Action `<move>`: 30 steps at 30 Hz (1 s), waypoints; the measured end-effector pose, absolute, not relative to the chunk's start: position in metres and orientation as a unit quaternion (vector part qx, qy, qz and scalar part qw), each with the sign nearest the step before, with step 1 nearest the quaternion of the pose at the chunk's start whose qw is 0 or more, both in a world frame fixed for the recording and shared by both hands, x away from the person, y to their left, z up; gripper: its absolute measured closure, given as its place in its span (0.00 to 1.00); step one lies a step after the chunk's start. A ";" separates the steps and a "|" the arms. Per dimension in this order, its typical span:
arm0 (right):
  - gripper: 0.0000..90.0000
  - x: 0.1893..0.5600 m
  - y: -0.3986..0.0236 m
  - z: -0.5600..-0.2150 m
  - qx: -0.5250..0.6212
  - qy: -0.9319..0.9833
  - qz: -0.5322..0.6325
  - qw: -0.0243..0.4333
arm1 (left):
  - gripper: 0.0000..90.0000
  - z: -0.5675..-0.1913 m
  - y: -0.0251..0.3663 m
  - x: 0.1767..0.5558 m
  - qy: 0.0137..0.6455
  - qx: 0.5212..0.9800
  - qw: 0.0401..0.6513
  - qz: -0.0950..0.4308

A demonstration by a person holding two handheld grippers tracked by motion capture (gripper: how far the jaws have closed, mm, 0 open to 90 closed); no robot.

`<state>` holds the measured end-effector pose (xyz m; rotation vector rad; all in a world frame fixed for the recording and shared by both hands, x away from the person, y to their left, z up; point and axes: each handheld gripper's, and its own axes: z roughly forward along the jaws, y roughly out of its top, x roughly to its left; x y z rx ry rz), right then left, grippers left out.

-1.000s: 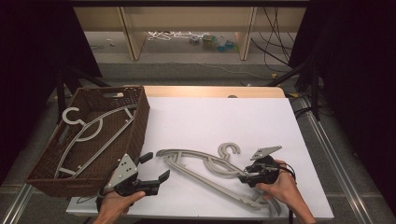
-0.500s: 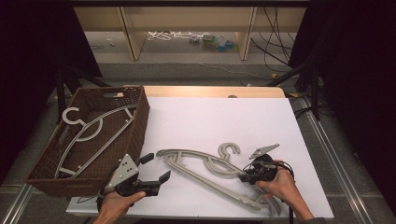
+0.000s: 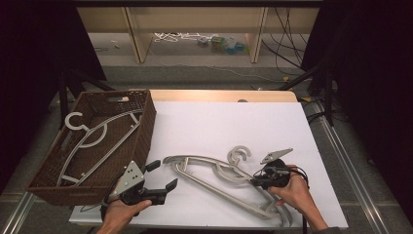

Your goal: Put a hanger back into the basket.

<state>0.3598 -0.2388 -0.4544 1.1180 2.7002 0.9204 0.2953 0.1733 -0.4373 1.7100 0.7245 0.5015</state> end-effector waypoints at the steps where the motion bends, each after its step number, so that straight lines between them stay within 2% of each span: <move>1: 0.91 0.359 -0.239 -0.453 0.362 0.882 0.299 0.043 | 0.19 -0.438 0.172 0.296 0.310 0.726 0.577 0.209; 9: 0.91 0.356 -0.239 -0.440 0.329 0.890 0.309 0.065 | 0.19 -0.439 0.172 0.297 0.307 0.732 0.570 0.214; 10: 0.91 0.357 -0.239 -0.439 0.316 0.891 0.317 0.080 | 0.19 -0.439 0.172 0.295 0.315 0.731 0.566 0.212; 19: 0.91 0.352 -0.239 -0.426 0.274 0.898 0.330 0.094 | 0.19 -0.437 0.163 0.304 0.322 0.729 0.572 0.197; 24: 0.91 0.347 -0.235 -0.418 0.272 0.900 0.329 0.092 | 0.22 -0.432 0.143 0.312 0.309 0.753 0.549 0.192; 25: 0.91 0.348 -0.234 -0.419 0.257 0.898 0.341 0.106 | 0.22 -0.429 0.137 0.313 0.298 0.763 0.539 0.195; 29: 0.91 0.343 -0.232 -0.414 0.259 0.897 0.342 0.104 | 0.22 -0.427 0.125 0.315 0.288 0.778 0.526 0.188; 30: 0.91 0.343 -0.231 -0.413 0.255 0.896 0.344 0.116 | 0.23 -0.427 0.118 0.318 0.281 0.785 0.520 0.185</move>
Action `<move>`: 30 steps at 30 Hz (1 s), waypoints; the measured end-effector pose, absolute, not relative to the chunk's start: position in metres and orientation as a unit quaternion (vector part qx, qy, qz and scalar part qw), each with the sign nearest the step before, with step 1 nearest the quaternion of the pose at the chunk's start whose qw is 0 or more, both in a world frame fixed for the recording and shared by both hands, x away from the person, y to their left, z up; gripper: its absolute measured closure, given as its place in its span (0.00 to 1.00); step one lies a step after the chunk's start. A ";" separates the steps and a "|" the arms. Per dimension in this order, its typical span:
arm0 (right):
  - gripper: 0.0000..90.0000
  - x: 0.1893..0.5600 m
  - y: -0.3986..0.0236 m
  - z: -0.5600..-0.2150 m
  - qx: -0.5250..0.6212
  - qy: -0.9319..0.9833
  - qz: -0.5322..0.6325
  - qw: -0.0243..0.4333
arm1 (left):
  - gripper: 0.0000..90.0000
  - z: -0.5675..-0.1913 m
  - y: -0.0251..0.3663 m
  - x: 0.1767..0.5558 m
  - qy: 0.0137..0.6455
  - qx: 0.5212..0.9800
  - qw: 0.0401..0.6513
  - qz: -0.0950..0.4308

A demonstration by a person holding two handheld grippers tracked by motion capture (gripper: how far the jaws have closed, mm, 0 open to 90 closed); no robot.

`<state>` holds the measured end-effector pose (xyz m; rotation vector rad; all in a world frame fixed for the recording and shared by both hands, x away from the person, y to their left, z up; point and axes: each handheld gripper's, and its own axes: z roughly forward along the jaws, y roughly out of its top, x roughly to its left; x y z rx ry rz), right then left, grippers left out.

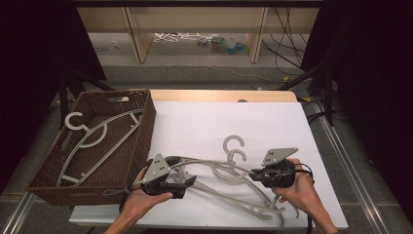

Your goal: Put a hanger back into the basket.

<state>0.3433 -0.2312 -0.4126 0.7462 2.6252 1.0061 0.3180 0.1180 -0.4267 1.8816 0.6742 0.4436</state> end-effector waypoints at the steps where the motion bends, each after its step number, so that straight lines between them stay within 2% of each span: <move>1: 0.91 0.342 -0.231 -0.411 0.253 0.897 0.347 0.107 | 0.23 -0.427 0.118 0.318 0.281 0.785 0.520 0.185; 6: 0.91 0.338 -0.229 -0.401 0.241 0.895 0.357 0.113 | 0.28 -0.415 0.092 0.335 0.263 0.810 0.500 0.155; 9: 0.91 0.338 -0.229 -0.400 0.238 0.895 0.360 0.112 | 0.30 -0.413 0.085 0.339 0.250 0.816 0.493 0.170; 19: 0.91 0.333 -0.226 -0.395 0.211 0.901 0.364 0.108 | 0.31 -0.413 0.067 0.351 0.239 0.834 0.473 0.154; 30: 0.91 0.330 -0.219 -0.394 0.188 0.904 0.368 0.112 | 0.53 -0.414 0.054 0.353 0.195 0.866 0.438 0.145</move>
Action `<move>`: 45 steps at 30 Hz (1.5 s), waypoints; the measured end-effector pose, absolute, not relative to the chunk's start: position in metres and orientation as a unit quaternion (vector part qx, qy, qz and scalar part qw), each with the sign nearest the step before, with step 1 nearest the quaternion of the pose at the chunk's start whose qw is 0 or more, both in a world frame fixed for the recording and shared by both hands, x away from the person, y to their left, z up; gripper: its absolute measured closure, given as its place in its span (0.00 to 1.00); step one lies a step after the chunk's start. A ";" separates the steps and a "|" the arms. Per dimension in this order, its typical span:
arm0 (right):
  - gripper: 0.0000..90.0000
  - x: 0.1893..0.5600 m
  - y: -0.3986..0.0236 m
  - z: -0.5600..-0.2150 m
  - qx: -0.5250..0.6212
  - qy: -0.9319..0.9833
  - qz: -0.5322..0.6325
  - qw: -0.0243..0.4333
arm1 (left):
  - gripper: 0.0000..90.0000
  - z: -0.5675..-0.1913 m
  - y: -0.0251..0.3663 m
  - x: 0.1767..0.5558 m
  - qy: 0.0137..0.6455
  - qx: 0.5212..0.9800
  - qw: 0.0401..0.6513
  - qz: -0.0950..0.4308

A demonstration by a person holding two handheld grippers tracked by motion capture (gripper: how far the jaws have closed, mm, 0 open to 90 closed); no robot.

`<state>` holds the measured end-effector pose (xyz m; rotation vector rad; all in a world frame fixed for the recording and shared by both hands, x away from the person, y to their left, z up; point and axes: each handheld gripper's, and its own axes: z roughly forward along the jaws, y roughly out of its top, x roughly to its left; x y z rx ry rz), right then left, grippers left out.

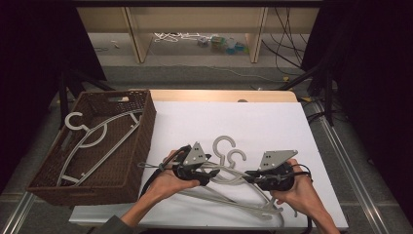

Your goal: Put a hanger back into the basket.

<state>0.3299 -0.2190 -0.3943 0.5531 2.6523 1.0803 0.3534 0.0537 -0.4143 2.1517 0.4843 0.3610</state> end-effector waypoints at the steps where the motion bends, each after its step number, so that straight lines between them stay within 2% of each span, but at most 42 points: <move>1: 0.91 0.330 -0.219 -0.393 0.186 0.905 0.367 0.104 | 0.55 -0.415 0.053 0.352 0.189 0.867 0.438 0.147; 5: 0.91 0.329 -0.218 -0.393 0.180 0.905 0.372 0.105 | 0.64 -0.414 0.050 0.352 0.165 0.879 0.422 0.150; 6: 0.91 0.329 -0.218 -0.393 0.177 0.906 0.370 0.105 | 0.70 -0.414 0.050 0.352 0.165 0.879 0.422 0.150; 9: 0.91 0.329 -0.217 -0.394 0.170 0.908 0.369 0.106 | 0.76 -0.415 0.050 0.351 0.147 0.886 0.413 0.150; 19: 0.89 0.329 -0.224 -0.391 0.156 0.906 0.379 0.107 | 0.84 -0.405 0.047 0.338 0.080 0.897 0.392 0.186; 27: 0.81 0.330 -0.224 -0.391 0.182 0.905 0.364 0.126 | 0.90 -0.408 0.045 0.336 0.083 0.905 0.386 0.158; 28: 0.70 0.330 -0.224 -0.389 0.206 0.896 0.367 0.141 | 0.91 -0.407 0.045 0.336 0.092 0.902 0.394 0.153; 33: 0.47 0.330 -0.229 -0.379 0.258 0.864 0.404 0.153 | 0.91 -0.399 0.056 0.342 0.128 0.892 0.405 0.156; 40: 0.35 0.325 -0.235 -0.368 0.292 0.829 0.442 0.179 | 0.91 -0.395 0.070 0.348 0.154 0.891 0.396 0.161; 45: 0.31 0.327 -0.244 -0.366 0.314 0.798 0.475 0.195 | 0.91 -0.395 0.080 0.352 0.173 0.887 0.395 0.166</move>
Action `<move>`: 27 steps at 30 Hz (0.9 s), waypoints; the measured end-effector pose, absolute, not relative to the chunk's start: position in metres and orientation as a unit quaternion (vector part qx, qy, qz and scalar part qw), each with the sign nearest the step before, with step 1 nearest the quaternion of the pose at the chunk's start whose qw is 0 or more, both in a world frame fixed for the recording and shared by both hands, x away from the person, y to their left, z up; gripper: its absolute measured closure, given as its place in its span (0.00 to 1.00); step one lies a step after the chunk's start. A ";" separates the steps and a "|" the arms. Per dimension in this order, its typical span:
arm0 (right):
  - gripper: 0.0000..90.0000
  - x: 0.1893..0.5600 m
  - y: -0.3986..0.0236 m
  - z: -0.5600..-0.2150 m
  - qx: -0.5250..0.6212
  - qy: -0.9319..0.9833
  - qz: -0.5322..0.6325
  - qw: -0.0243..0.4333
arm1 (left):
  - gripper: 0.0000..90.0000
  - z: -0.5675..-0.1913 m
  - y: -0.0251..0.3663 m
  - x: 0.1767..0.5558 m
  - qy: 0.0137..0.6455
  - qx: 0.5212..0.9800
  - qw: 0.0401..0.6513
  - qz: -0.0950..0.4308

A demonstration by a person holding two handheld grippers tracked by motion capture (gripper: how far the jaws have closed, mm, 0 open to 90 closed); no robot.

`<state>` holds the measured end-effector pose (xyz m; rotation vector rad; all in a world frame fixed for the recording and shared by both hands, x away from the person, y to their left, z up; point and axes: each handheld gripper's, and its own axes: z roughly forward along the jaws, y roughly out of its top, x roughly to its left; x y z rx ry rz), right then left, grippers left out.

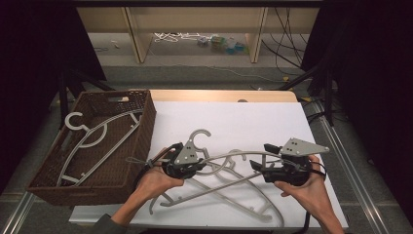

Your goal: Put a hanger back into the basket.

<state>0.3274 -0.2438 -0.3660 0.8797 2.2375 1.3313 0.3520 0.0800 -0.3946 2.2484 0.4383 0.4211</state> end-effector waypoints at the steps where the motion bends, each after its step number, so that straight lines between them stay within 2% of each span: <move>1: 0.31 0.327 -0.245 -0.366 0.318 0.796 0.476 0.194 | 0.91 -0.393 0.085 0.354 0.185 0.883 0.398 0.167; 6: 0.25 0.326 -0.248 -0.371 0.336 0.784 0.478 0.209 | 0.91 -0.384 0.097 0.355 0.209 0.873 0.405 0.171; 7: 0.24 0.325 -0.249 -0.372 0.337 0.779 0.481 0.221 | 0.91 -0.382 0.099 0.356 0.212 0.872 0.407 0.173; 17: 0.20 0.320 -0.251 -0.386 0.357 0.758 0.494 0.232 | 0.91 -0.366 0.123 0.357 0.253 0.847 0.435 0.169; 24: 0.19 0.319 -0.248 -0.399 0.360 0.767 0.487 0.213 | 0.91 -0.351 0.137 0.354 0.277 0.828 0.459 0.164; 27: 0.19 0.318 -0.249 -0.401 0.363 0.764 0.489 0.213 | 0.91 -0.338 0.148 0.352 0.297 0.816 0.474 0.147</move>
